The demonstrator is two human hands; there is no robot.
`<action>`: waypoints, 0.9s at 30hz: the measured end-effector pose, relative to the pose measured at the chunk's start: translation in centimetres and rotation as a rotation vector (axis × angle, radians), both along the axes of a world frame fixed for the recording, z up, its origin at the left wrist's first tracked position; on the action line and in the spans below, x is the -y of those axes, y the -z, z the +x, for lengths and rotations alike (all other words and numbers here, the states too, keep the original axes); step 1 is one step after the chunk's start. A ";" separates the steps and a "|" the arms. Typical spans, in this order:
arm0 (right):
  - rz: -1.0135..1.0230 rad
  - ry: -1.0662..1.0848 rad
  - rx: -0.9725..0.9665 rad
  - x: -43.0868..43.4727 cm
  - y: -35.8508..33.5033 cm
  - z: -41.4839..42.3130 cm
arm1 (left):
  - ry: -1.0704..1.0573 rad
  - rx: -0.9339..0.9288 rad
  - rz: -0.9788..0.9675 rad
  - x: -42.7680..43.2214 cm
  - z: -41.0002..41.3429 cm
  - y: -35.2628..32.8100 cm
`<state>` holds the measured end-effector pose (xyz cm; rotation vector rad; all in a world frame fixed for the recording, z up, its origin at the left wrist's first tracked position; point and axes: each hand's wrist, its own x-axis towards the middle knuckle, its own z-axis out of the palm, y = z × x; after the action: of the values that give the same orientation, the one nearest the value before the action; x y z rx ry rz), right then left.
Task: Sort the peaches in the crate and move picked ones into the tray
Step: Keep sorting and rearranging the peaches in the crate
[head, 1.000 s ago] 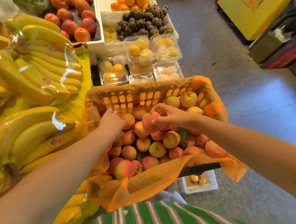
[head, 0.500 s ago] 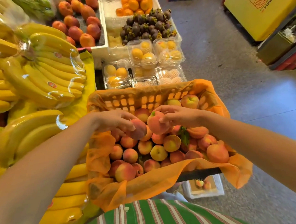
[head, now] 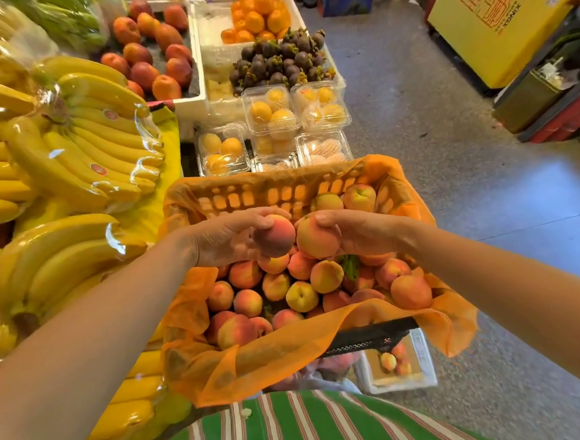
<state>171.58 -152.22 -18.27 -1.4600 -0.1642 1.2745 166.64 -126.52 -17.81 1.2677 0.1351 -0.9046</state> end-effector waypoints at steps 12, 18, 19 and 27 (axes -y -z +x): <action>-0.370 -0.621 0.681 -2.5 1.0 -2.5 | 0.462 0.209 0.758 0.7 -1.6 3.2; -0.395 -0.898 0.932 -4.7 3.4 -3.5 | 0.576 0.333 0.893 1.3 -2.0 4.8; -0.403 -0.925 0.947 -4.8 3.7 -3.6 | 0.592 0.353 0.917 1.3 -1.9 5.1; -0.445 -1.008 1.072 -5.7 5.1 -4.1 | 0.666 0.425 1.092 2.0 -2.3 7.6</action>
<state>167.44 -146.52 -23.33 -2.4826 -1.5620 1.1295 164.33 -128.57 -25.44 2.5942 -0.1782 -1.1317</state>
